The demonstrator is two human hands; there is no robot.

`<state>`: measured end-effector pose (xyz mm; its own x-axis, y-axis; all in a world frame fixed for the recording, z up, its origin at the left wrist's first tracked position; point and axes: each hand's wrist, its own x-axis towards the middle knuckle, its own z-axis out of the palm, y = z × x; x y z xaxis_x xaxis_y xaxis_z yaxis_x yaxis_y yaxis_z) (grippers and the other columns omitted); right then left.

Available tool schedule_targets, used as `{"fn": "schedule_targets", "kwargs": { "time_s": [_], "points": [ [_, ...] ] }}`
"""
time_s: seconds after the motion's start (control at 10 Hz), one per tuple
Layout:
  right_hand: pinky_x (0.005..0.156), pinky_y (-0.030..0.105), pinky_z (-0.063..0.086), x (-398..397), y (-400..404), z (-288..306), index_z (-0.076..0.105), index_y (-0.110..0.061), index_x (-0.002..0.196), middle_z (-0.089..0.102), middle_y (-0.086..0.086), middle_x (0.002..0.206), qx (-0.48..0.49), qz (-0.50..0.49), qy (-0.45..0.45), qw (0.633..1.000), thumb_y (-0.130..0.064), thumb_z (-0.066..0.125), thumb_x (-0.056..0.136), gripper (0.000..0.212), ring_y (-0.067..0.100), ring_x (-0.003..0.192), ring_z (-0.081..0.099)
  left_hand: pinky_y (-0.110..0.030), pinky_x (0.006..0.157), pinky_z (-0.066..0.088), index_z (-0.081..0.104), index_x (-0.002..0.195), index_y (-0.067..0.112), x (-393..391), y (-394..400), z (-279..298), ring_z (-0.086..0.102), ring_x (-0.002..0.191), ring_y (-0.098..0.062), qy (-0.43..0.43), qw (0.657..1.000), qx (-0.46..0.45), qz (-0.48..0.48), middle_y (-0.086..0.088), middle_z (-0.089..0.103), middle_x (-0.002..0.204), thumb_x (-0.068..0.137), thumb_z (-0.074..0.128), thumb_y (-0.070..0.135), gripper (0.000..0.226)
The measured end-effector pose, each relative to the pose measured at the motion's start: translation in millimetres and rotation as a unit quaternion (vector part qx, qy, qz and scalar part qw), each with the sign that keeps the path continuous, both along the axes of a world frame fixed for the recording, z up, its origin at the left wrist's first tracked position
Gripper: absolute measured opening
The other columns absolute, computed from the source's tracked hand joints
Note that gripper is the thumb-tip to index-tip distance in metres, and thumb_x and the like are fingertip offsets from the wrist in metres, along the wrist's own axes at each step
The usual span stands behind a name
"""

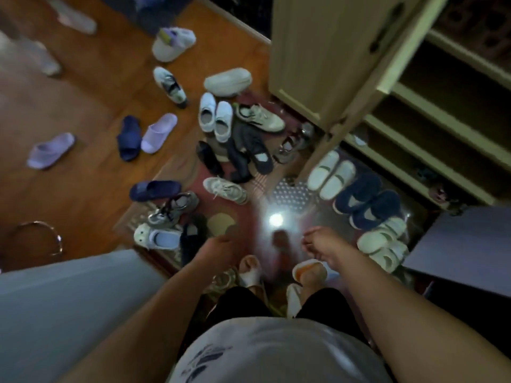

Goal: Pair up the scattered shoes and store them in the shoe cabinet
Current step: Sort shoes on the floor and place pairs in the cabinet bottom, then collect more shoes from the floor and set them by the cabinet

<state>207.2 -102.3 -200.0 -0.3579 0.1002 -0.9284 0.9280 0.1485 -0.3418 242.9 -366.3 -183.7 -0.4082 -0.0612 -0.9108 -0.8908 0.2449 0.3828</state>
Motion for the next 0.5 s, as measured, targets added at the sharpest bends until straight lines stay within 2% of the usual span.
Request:
{"fn": "schedule_targets", "kwargs": {
  "time_s": [0.1,0.2,0.3,0.4,0.5],
  "points": [
    [0.048,0.021,0.039,-24,-54,16,0.059,-0.016,0.093,0.058,0.008,0.072,-0.017,0.053,0.026,0.998,0.003,0.051,0.095,0.021,0.015,0.056,0.053,-0.044,0.086,0.059,0.068,0.108,0.016,-5,-54,11,0.067,0.091,-0.025,0.012,0.994,-0.05,0.095,-0.011,0.068,0.103,0.091,0.061,0.021,0.019],
    [0.055,0.025,0.043,-56,-95,27,0.059,-0.016,0.092,0.063,0.007,0.078,-0.031,0.081,0.051,0.995,0.0,0.05,0.096,0.019,0.015,0.062,0.056,-0.039,0.08,0.059,0.063,0.1,0.015,-22,-84,33,0.067,0.085,-0.025,0.023,0.987,-0.041,0.157,-0.013,0.068,0.1,0.097,0.057,0.017,0.007],
    [0.053,0.025,0.042,-87,-113,29,0.059,-0.011,0.098,0.062,0.01,0.079,-0.03,0.088,0.063,0.994,0.003,0.049,0.096,0.018,0.016,0.061,0.056,-0.024,0.05,0.051,0.062,0.096,0.009,-41,-92,34,0.06,0.062,-0.023,0.015,0.983,-0.013,0.182,-0.012,0.062,0.084,0.102,0.051,0.011,0.013],
    [0.051,0.025,0.041,-114,-119,24,0.059,-0.008,0.103,0.06,0.012,0.082,-0.026,0.088,0.049,0.995,0.006,0.051,0.094,0.018,0.015,0.058,0.054,-0.032,0.063,0.049,0.061,0.109,0.006,-66,-93,28,0.061,0.074,-0.027,0.021,0.987,-0.01,0.158,-0.013,0.063,0.093,0.103,0.05,0.014,0.015],
    [0.051,0.026,0.036,-149,-121,3,0.059,-0.001,0.116,0.058,0.015,0.086,-0.023,0.066,0.026,0.997,0.007,0.049,0.096,0.024,0.014,0.057,0.049,-0.032,0.059,0.04,0.061,0.109,0.004,-104,-91,19,0.056,0.066,-0.026,-0.006,0.988,0.004,0.154,-0.013,0.062,0.088,0.102,0.052,0.016,0.016]
  ]
}}
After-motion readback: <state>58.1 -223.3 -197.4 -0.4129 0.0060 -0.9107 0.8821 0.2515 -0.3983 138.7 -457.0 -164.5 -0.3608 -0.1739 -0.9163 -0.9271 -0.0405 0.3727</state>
